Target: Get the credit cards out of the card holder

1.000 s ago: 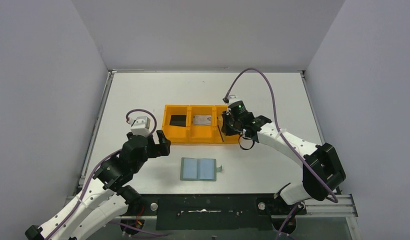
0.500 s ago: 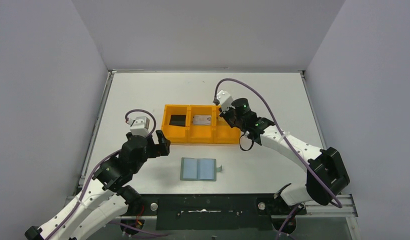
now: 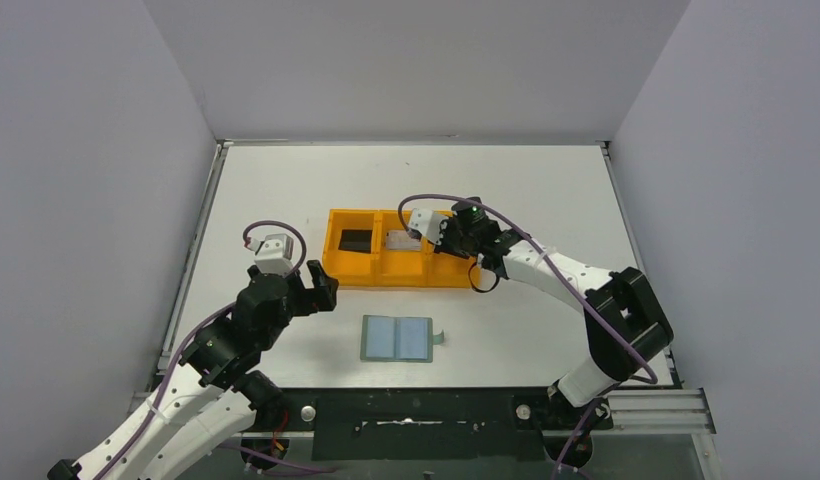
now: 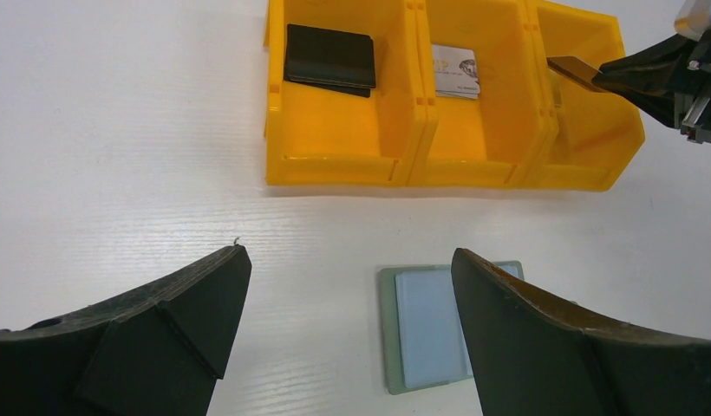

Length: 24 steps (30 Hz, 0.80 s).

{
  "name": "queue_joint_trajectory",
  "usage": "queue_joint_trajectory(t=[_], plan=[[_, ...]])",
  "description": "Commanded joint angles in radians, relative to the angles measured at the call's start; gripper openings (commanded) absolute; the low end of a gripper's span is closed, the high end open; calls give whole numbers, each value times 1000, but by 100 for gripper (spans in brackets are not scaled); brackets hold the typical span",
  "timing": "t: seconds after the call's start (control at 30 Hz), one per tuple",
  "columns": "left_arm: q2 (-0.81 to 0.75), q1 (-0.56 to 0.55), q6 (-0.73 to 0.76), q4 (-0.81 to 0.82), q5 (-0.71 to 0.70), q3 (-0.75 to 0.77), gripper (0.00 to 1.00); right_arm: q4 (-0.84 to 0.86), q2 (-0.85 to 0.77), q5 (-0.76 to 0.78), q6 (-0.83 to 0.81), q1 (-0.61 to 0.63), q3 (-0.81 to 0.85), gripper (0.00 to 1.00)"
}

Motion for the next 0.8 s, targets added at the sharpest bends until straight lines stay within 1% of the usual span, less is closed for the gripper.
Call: queue_joint_trajectory(t=[0.0,0.2,0.5,0.63,0.77], plan=[[-2,5,14,26,-12,6,88,39,20,-19,-118,-8,42,0],[-2,7,14,24,-13,8,88,56,80,13,-200,-23,55,0],[0,8,17,28,-10,7,88,143,138,-8,-304,-59,57,0],[5,9,16,28,-10,6,88,126,158,-39,-345,-58,66,0],[9,11,16,28,-10,7,88,130,178,-57,-373,-62,60,3]])
